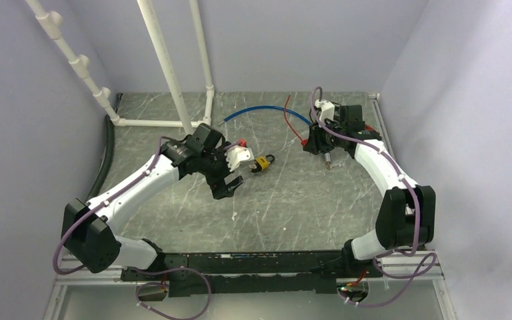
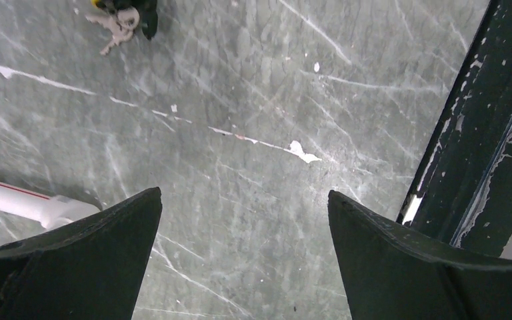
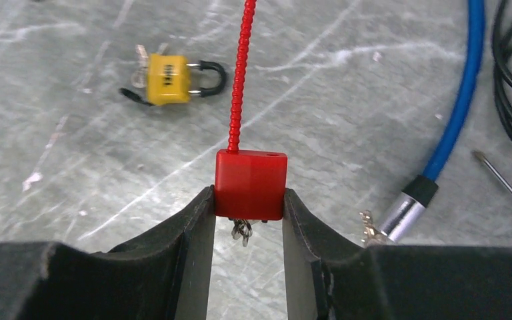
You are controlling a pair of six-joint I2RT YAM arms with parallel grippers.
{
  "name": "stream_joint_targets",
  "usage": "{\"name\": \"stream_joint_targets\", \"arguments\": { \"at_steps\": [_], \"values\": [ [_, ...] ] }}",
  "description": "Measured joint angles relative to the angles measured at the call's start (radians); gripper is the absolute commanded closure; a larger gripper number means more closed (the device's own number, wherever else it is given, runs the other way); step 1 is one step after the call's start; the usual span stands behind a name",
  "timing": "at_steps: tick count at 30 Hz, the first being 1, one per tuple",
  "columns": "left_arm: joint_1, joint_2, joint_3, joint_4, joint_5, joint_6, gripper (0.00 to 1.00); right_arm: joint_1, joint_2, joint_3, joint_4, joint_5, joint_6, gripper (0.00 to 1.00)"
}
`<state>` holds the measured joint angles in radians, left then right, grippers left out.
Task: Lock with the key
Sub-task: Pick up the lock from the center of the board.
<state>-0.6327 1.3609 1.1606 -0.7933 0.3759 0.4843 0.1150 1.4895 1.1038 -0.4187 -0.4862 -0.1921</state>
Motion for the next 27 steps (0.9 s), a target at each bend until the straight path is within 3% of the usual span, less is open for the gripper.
{"name": "stream_joint_targets", "arguments": {
  "at_steps": [13, 27],
  "values": [
    [-0.057, 0.093, 0.325, -0.038, 0.08, 0.163, 0.01, -0.019, -0.218, -0.08, -0.117, -0.433, -0.001, 1.0],
    [-0.067, 0.169, 0.381, -0.066, 0.063, 0.458, 0.23, -0.016, -0.293, -0.223, -0.265, -0.704, -0.081, 1.0]
  ]
}}
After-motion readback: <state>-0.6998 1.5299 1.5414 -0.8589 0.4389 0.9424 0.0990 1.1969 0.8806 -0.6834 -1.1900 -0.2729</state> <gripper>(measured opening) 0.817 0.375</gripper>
